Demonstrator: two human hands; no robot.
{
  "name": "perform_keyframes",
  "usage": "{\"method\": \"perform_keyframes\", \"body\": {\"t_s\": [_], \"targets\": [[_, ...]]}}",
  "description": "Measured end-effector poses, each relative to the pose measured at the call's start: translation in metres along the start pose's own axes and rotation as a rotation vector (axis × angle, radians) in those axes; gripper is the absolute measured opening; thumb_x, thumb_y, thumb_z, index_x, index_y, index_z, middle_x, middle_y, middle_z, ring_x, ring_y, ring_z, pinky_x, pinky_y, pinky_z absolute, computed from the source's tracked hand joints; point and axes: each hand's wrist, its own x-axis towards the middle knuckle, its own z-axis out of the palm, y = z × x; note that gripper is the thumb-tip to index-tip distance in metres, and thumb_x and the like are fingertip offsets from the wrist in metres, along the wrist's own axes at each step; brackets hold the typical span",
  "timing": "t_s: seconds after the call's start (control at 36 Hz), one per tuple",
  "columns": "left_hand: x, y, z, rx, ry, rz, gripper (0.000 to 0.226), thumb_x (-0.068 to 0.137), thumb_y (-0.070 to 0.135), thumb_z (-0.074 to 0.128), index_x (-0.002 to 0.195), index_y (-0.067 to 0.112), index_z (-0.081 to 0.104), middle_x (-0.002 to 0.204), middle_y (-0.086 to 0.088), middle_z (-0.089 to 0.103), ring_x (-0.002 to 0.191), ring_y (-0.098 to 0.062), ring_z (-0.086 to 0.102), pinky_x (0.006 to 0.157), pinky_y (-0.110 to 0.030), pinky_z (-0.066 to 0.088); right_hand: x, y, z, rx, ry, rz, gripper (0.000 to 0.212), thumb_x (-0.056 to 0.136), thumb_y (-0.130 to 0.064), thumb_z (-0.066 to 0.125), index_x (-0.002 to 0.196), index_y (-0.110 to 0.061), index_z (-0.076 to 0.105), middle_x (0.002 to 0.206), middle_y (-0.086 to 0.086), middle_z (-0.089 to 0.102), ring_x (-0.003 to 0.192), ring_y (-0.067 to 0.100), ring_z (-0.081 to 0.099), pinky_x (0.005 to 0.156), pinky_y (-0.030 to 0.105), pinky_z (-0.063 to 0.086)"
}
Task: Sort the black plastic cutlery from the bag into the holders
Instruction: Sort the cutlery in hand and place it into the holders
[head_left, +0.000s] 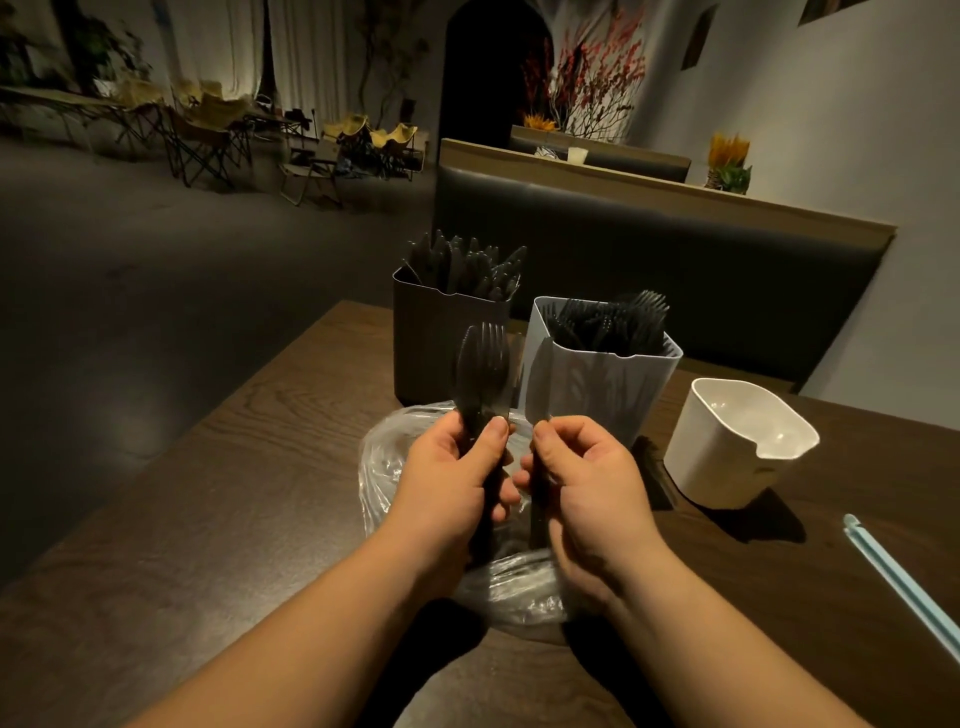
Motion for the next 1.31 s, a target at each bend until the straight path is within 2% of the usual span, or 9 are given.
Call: {"method": "perform_keyframes", "body": {"t_s": [0.11, 0.25, 0.5, 0.61, 0.72, 0.86, 1.06, 1.22, 1.31], "targets": [[0.0, 0.001, -0.003, -0.028, 0.034, -0.002, 0.014, 0.097, 0.018, 0.061, 0.108, 0.009, 0.064, 0.073, -0.004, 0.065, 0.055, -0.017, 0.057, 0.044, -0.023, 0.043, 0.006, -0.006, -0.008, -0.104, 0.027, -0.061, 0.015, 0.097, -0.001, 0.055, 0.103, -0.011, 0.065, 0.076, 0.007, 0.061, 0.062, 0.016, 0.063, 0.059, 0.037, 0.059], [-0.003, 0.001, -0.002, -0.014, 0.003, -0.014, 0.015, 0.096, 0.018, 0.062, 0.107, 0.011, 0.068, 0.085, -0.011, 0.071, 0.059, -0.019, 0.06, 0.049, -0.025, 0.045, 0.007, -0.014, -0.005, -0.053, 0.006, -0.009, 0.019, 0.1, -0.001, 0.051, 0.114, -0.01, 0.059, 0.081, 0.011, 0.062, 0.058, 0.012, 0.062, 0.047, 0.026, 0.053], [-0.002, -0.005, 0.0, 0.069, 0.035, 0.01, 0.012, 0.096, 0.017, 0.064, 0.105, 0.013, 0.071, 0.087, -0.009, 0.076, 0.059, -0.017, 0.062, 0.048, -0.025, 0.046, 0.007, -0.007, -0.001, -0.311, 0.003, -0.15, 0.013, 0.097, -0.018, 0.062, 0.095, -0.013, 0.074, 0.08, 0.003, 0.074, 0.073, 0.014, 0.07, 0.066, 0.044, 0.06], [-0.003, -0.007, 0.0, 0.08, 0.012, -0.009, 0.013, 0.096, 0.016, 0.063, 0.106, 0.012, 0.072, 0.084, -0.008, 0.075, 0.06, -0.017, 0.063, 0.049, -0.026, 0.046, 0.01, -0.006, -0.003, -0.375, 0.089, -0.176, 0.013, 0.095, -0.014, 0.065, 0.087, -0.011, 0.075, 0.076, 0.005, 0.075, 0.068, 0.013, 0.07, 0.065, 0.036, 0.06], [-0.005, -0.003, 0.004, 0.009, -0.012, -0.048, 0.017, 0.101, 0.013, 0.056, 0.108, 0.007, 0.07, 0.082, -0.011, 0.072, 0.063, -0.02, 0.065, 0.053, -0.028, 0.053, 0.015, -0.006, -0.004, -0.263, 0.166, -0.125, 0.017, 0.101, -0.015, 0.055, 0.094, -0.012, 0.071, 0.077, 0.008, 0.071, 0.069, 0.021, 0.069, 0.056, 0.036, 0.058], [0.0, -0.002, -0.001, 0.105, 0.086, -0.078, 0.016, 0.103, 0.021, 0.054, 0.107, 0.012, 0.066, 0.071, -0.005, 0.058, 0.06, -0.015, 0.057, 0.055, -0.027, 0.051, 0.017, -0.016, -0.005, -0.088, 0.187, -0.164, 0.017, 0.107, -0.015, 0.041, 0.106, -0.012, 0.057, 0.071, 0.003, 0.068, 0.072, 0.021, 0.071, 0.072, 0.034, 0.06], [0.004, -0.001, -0.002, -0.025, 0.039, -0.197, 0.035, 0.107, 0.04, 0.039, 0.106, 0.012, 0.061, 0.057, 0.004, 0.043, 0.044, -0.009, 0.031, 0.042, -0.022, 0.02, 0.021, -0.02, -0.008, -0.082, 0.095, -0.046, 0.019, 0.108, -0.017, 0.037, 0.101, -0.013, 0.054, 0.065, 0.0, 0.047, 0.047, 0.009, 0.036, 0.042, 0.022, 0.025], [0.001, -0.001, -0.001, 0.022, -0.018, -0.107, 0.034, 0.108, 0.029, 0.037, 0.116, 0.007, 0.061, 0.066, -0.001, 0.051, 0.048, -0.012, 0.037, 0.042, -0.024, 0.026, 0.021, -0.017, -0.008, -0.276, 0.025, -0.017, 0.019, 0.108, -0.028, 0.04, 0.105, -0.015, 0.054, 0.069, -0.001, 0.046, 0.048, 0.008, 0.034, 0.041, 0.022, 0.025], [-0.001, -0.002, 0.0, 0.098, -0.023, -0.057, 0.027, 0.107, 0.025, 0.044, 0.108, 0.005, 0.062, 0.071, -0.005, 0.058, 0.047, -0.012, 0.044, 0.04, -0.021, 0.032, 0.02, -0.013, -0.007, -0.411, -0.004, -0.055, 0.014, 0.106, -0.03, 0.043, 0.105, -0.02, 0.052, 0.075, 0.003, 0.049, 0.048, 0.008, 0.043, 0.045, 0.028, 0.038]]}}
